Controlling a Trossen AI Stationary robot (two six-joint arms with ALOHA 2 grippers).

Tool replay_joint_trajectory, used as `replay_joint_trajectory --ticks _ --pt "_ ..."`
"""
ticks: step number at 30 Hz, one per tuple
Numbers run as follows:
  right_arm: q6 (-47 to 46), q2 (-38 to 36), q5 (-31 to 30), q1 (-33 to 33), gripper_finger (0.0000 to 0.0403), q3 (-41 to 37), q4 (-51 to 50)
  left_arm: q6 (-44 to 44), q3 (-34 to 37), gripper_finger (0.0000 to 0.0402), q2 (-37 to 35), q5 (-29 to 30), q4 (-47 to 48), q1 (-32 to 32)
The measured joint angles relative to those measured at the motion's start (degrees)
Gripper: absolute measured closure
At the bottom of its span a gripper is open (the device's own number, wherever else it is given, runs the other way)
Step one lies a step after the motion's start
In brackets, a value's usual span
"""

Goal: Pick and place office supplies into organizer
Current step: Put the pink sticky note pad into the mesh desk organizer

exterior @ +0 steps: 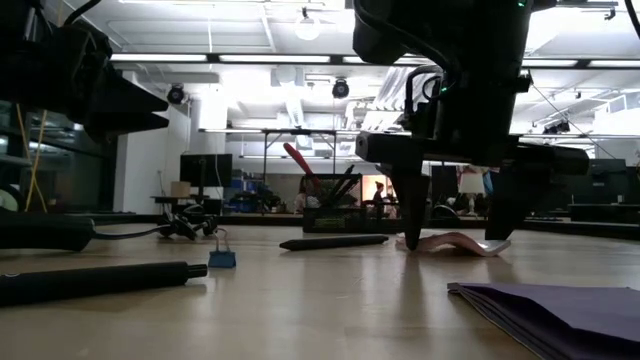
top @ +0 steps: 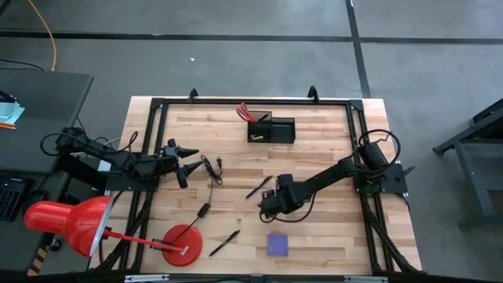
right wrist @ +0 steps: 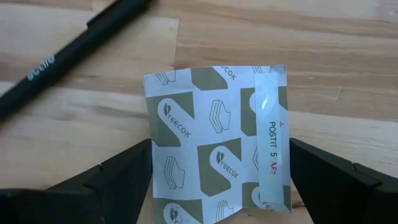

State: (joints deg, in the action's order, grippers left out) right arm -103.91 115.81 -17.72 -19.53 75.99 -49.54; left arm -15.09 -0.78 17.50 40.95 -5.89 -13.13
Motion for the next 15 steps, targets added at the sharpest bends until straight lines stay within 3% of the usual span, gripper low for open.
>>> replay_joint_trajectory --ticks 10,15 --pt "-0.7 -0.9 -4.6 0.2 0.0058 0.0 -0.2 0.0 0.0 0.0169 0.0 0.0 0.0 0.0" --pt "-0.7 -1.0 -4.1 1.0 0.0076 0.1 -0.6 0.0 0.0 0.0169 0.0 0.0 0.0 0.0"
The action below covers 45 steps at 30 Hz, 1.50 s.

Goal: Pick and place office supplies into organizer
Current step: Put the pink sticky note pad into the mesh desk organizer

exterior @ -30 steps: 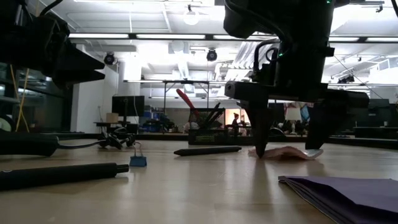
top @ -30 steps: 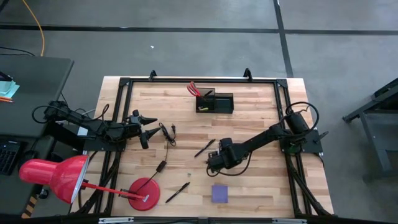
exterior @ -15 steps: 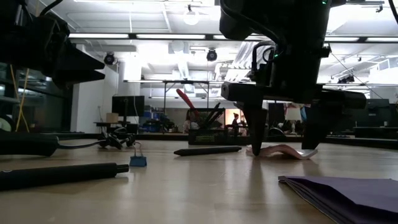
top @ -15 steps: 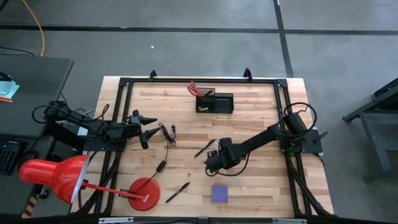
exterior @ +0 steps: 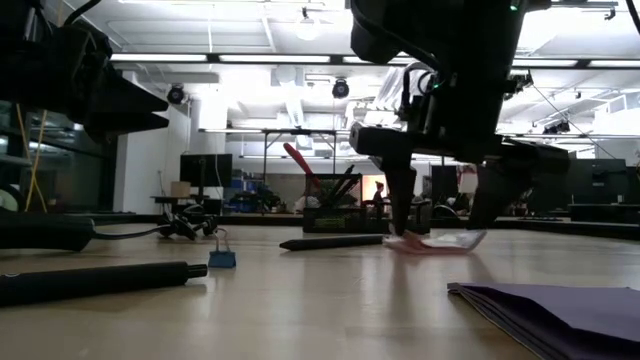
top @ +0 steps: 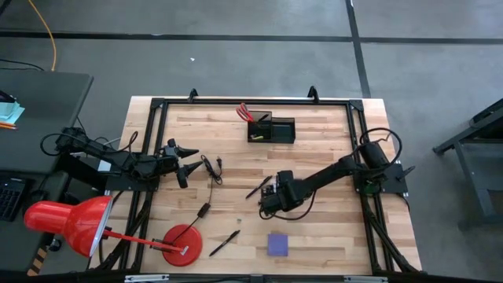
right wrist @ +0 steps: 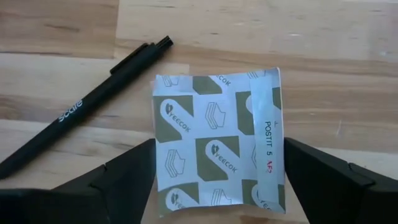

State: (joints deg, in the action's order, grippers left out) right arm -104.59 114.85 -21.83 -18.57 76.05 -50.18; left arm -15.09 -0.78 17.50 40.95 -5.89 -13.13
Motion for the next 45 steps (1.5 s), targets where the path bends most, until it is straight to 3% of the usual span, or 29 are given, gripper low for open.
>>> replay_joint_trajectory --ticks 14,19,34,45 --pt "1.1 -0.1 2.5 0.7 0.0162 0.0 1.9 0.0 0.0 0.0169 0.0 0.0 0.0 0.0" --pt "1.1 -0.1 2.7 0.7 0.0173 0.0 1.7 0.0 0.0 0.0169 0.0 0.0 0.0 0.0" --pt "0.5 -0.6 -4.7 1.0 0.0177 0.0 -2.9 0.0 0.0 0.0169 0.0 0.0 0.0 0.0" --pt "0.0 -2.4 -10.0 1.0 0.0213 0.1 -4.6 0.0 0.0 0.0169 0.0 0.0 0.0 0.0"
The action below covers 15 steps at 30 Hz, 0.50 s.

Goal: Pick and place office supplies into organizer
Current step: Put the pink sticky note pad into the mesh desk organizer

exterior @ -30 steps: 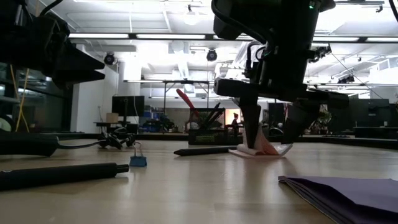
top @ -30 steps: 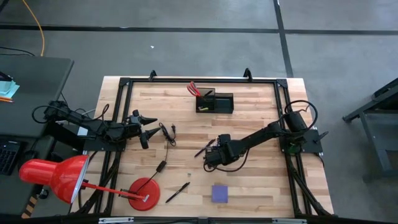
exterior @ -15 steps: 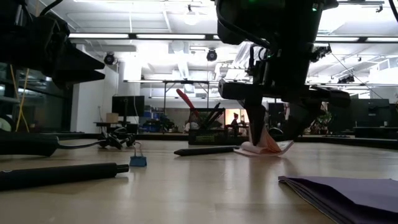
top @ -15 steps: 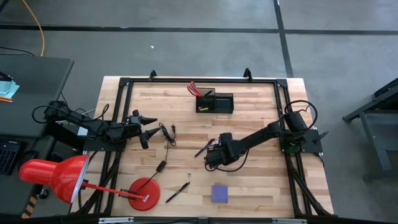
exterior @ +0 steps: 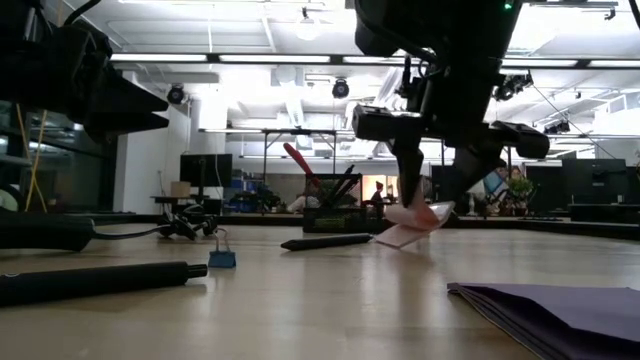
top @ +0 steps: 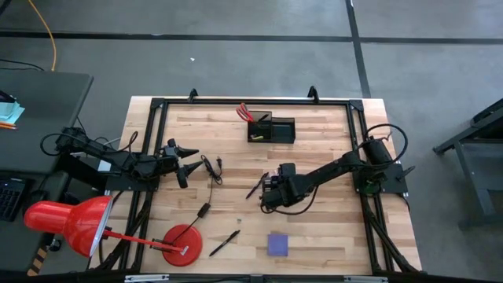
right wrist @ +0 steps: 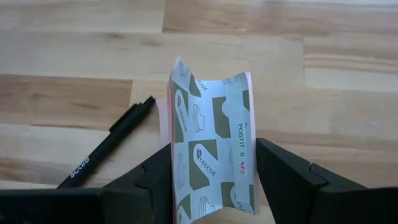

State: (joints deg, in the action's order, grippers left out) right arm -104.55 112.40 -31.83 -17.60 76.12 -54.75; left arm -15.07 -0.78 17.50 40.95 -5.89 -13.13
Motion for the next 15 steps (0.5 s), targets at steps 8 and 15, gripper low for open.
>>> replay_joint_trajectory --ticks 8,15 --pt "0.6 -1.0 -4.0 0.0 0.0248 0.0 -1.4 0.0 0.0 0.0169 0.0 0.0 0.0 0.0" --pt "1.7 -2.2 -6.5 0.2 0.0284 0.0 -1.8 0.0 0.0 0.0169 0.0 0.0 0.0 0.0"
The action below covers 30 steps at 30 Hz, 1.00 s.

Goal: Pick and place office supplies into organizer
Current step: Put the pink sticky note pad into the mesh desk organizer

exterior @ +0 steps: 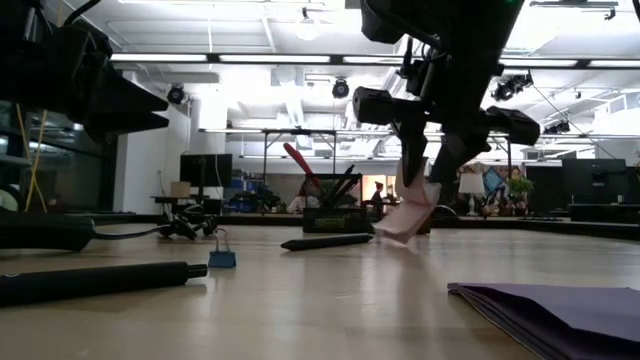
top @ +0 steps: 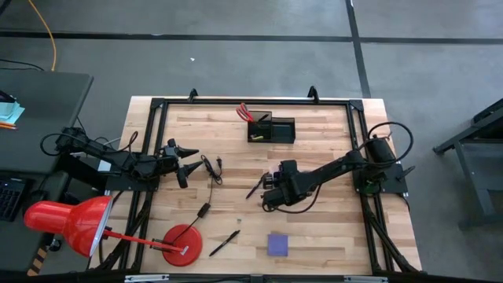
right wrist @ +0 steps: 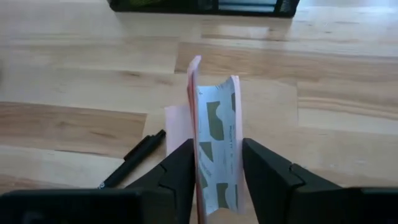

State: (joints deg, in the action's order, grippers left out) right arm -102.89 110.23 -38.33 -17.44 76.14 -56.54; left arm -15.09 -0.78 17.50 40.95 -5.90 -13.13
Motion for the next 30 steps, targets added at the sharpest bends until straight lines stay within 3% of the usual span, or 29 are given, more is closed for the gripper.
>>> replay_joint_trajectory --ticks 20,30 --pt "2.9 -1.6 -2.2 2.1 0.0396 0.0 0.3 0.0 0.0 0.0169 0.0 0.0 0.0 0.0" --pt "4.4 -3.3 -9.0 2.4 0.0399 0.0 -2.1 0.0 0.0 0.0169 0.0 0.0 0.0 0.0"
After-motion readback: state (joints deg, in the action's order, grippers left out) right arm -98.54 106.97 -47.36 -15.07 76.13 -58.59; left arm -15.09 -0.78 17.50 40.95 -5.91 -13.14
